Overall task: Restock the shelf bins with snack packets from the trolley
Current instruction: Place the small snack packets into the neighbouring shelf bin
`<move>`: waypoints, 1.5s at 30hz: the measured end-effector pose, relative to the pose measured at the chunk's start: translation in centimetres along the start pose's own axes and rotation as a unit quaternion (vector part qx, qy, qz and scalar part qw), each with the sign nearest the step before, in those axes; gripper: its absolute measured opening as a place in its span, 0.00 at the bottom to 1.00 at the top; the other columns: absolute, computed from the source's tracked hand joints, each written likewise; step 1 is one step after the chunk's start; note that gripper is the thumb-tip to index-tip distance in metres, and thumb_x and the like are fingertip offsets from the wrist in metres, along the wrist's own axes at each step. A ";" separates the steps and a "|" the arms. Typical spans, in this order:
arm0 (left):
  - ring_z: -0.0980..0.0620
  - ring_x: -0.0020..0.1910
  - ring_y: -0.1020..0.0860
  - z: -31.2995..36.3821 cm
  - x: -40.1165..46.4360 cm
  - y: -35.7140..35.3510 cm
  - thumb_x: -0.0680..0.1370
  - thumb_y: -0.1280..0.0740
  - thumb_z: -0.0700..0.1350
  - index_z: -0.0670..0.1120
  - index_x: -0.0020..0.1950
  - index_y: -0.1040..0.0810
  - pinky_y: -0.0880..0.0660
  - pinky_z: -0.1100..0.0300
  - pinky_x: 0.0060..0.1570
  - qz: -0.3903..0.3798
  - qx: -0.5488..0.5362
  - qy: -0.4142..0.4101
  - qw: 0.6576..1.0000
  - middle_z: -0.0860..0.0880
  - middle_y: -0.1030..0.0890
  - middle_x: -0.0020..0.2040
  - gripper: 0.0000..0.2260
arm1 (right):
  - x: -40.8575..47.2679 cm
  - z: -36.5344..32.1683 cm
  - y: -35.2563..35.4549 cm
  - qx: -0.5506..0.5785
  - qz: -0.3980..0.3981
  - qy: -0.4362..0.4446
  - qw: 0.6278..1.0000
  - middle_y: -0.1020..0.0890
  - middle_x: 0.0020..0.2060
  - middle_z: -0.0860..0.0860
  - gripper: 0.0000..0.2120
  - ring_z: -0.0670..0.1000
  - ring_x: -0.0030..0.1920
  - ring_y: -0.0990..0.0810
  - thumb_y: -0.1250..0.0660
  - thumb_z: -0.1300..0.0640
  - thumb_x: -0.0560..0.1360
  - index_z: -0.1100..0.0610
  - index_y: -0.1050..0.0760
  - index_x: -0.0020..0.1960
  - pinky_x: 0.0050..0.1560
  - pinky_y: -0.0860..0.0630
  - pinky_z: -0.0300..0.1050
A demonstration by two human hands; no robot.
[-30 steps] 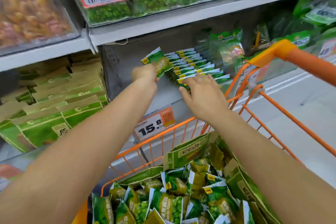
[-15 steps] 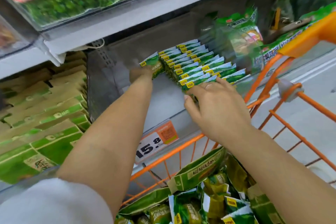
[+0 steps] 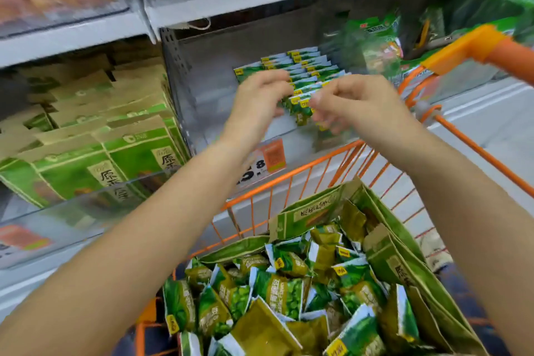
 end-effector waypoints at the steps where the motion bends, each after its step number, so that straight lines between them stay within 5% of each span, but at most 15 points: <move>1: 0.62 0.45 0.26 -0.1 -2.3 0.1 0.76 0.35 0.39 0.50 0.49 0.23 0.28 0.66 0.45 -0.043 0.092 -0.058 0.993 0.51 0.23 0.51 0.06 | -1.1 0.2 -0.8 -0.023 -0.055 -0.012 0.998 0.19 0.28 0.48 0.10 0.43 0.28 0.24 0.34 0.60 0.77 0.56 0.23 0.37 0.33 0.27 0.37; 5: 0.51 0.59 0.28 -2.9 -7.5 1.9 0.75 0.40 0.50 0.48 0.59 0.24 0.35 0.61 0.58 -0.112 0.418 -0.266 0.861 0.50 0.23 0.59 0.16 | -5.8 3.5 -5.2 -0.308 -0.270 -0.033 0.912 0.16 0.34 0.48 0.04 0.44 0.36 0.19 0.31 0.56 0.73 0.52 0.18 0.40 0.40 0.24 0.38; 7: 0.49 0.60 0.28 -3.2 -7.8 2.6 0.77 0.40 0.51 0.46 0.63 0.25 0.37 0.63 0.58 -0.121 0.414 -0.265 0.862 0.49 0.24 0.60 0.17 | -7.8 5.3 -7.8 -0.398 -0.364 -0.058 0.840 0.16 0.41 0.47 0.07 0.45 0.43 0.19 0.30 0.53 0.73 0.51 0.18 0.50 0.41 0.25 0.35; 9: 0.50 0.60 0.28 -2.7 -7.6 3.0 0.77 0.39 0.48 0.46 0.64 0.26 0.37 0.64 0.56 -0.106 0.402 -0.248 0.875 0.49 0.24 0.60 0.16 | -9.5 6.9 -10.4 -0.464 -0.438 -0.061 0.767 0.18 0.49 0.49 0.19 0.50 0.47 0.21 0.31 0.54 0.74 0.52 0.27 0.65 0.45 0.23 0.44; 13: 0.52 0.59 0.28 -2.5 -7.6 3.1 0.78 0.38 0.46 0.46 0.63 0.25 0.38 0.68 0.55 -0.101 0.392 -0.260 0.877 0.50 0.23 0.59 0.14 | -10.9 8.6 -13.2 -0.582 -0.456 0.014 0.673 0.21 0.43 0.55 0.35 0.53 0.37 0.26 0.37 0.62 0.76 0.56 0.50 0.77 0.29 0.31 0.45; 17: 0.66 0.53 0.29 -2.2 -7.2 4.3 0.79 0.36 0.41 0.46 0.58 0.21 0.38 0.79 0.53 -0.081 0.305 -0.235 0.920 0.52 0.21 0.54 0.09 | -9.6 9.0 -12.7 -0.547 -0.406 0.031 0.731 0.20 0.47 0.52 0.30 0.50 0.42 0.26 0.33 0.46 0.76 0.51 0.38 0.74 0.35 0.29 0.44; 20: 0.66 0.51 0.25 -1.8 -7.0 4.6 0.77 0.36 0.41 0.48 0.53 0.20 0.32 0.74 0.54 -0.062 0.263 -0.234 0.934 0.54 0.19 0.50 0.08 | -8.8 7.8 -11.9 -0.486 -0.414 -0.001 0.769 0.23 0.39 0.47 0.22 0.50 0.41 0.25 0.32 0.48 0.73 0.49 0.27 0.67 0.39 0.27 0.43; 23: 0.57 0.49 0.20 -1.0 -7.3 5.3 0.77 0.37 0.41 0.52 0.50 0.21 0.24 0.62 0.53 -0.041 0.174 -0.218 0.959 0.54 0.18 0.47 0.08 | -7.3 5.4 -9.7 -0.253 -0.369 -0.049 0.893 0.26 0.30 0.43 0.02 0.44 0.31 0.28 0.30 0.55 0.72 0.49 0.22 0.43 0.34 0.30 0.43; 26: 0.54 0.39 0.20 -0.3 -8.0 5.9 0.77 0.36 0.45 0.52 0.52 0.22 0.23 0.59 0.44 -0.047 0.023 -0.191 0.980 0.53 0.17 0.41 0.06 | -5.9 2.3 -6.7 -0.006 -0.271 -0.084 0.959 0.25 0.30 0.47 0.06 0.47 0.30 0.29 0.30 0.57 0.72 0.52 0.22 0.37 0.27 0.33 0.39; 29: 0.54 0.51 0.22 0.7 -9.4 6.0 0.77 0.37 0.55 0.52 0.59 0.26 0.26 0.58 0.51 -0.037 0.083 -0.291 0.952 0.55 0.21 0.51 0.14 | -5.2 1.2 -5.1 0.102 -0.141 -0.093 0.980 0.20 0.36 0.51 0.09 0.49 0.30 0.24 0.29 0.58 0.71 0.63 0.23 0.46 0.22 0.31 0.38; 32: 0.55 0.60 0.28 0.8 -10.2 4.4 0.73 0.35 0.64 0.49 0.67 0.28 0.33 0.62 0.61 -0.069 0.238 -0.378 0.892 0.54 0.25 0.59 0.27 | -5.2 1.7 -5.3 0.131 -0.092 -0.091 0.983 0.16 0.38 0.51 0.09 0.48 0.34 0.21 0.31 0.54 0.71 0.57 0.20 0.49 0.28 0.26 0.38; 36: 0.52 0.59 0.25 0.4 -10.3 3.8 0.71 0.30 0.53 0.44 0.66 0.25 0.28 0.60 0.58 -0.019 0.347 -0.409 0.844 0.49 0.21 0.59 0.25 | -5.9 1.3 -6.0 0.255 -0.115 -0.102 0.955 0.17 0.39 0.52 0.12 0.47 0.41 0.18 0.35 0.49 0.73 0.54 0.18 0.48 0.43 0.19 0.44; 39: 0.55 0.56 0.23 0.4 -9.7 4.7 0.74 0.32 0.48 0.47 0.65 0.23 0.27 0.63 0.54 0.015 0.285 -0.378 0.881 0.50 0.21 0.57 0.19 | -6.0 0.9 -6.1 0.255 -0.109 -0.097 0.956 0.17 0.40 0.51 0.12 0.47 0.45 0.17 0.37 0.45 0.75 0.47 0.16 0.43 0.41 0.21 0.41; 42: 0.60 0.47 0.25 0.2 -8.8 5.6 0.76 0.35 0.56 0.63 0.51 0.20 0.31 0.69 0.47 0.021 0.129 -0.260 0.957 0.59 0.26 0.46 0.07 | -5.6 1.4 -5.4 0.131 -0.051 -0.076 0.987 0.16 0.51 0.45 0.11 0.43 0.51 0.18 0.33 0.43 0.73 0.43 0.21 0.54 0.40 0.20 0.40; 45: 0.57 0.39 0.25 -1.1 -8.2 5.0 0.75 0.39 0.64 0.53 0.46 0.20 0.30 0.64 0.41 -0.026 0.069 -0.139 0.988 0.53 0.27 0.42 0.17 | -5.8 1.5 -5.9 0.124 -0.080 -0.080 0.986 0.17 0.50 0.42 0.16 0.41 0.52 0.18 0.30 0.48 0.70 0.47 0.22 0.57 0.44 0.19 0.41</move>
Point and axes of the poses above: each hand's wrist, its own x-axis towards the middle knuckle, its own y-axis out of the back of the hand, z = x × y, the point moved 6 cm from there along x, towards the middle knuckle
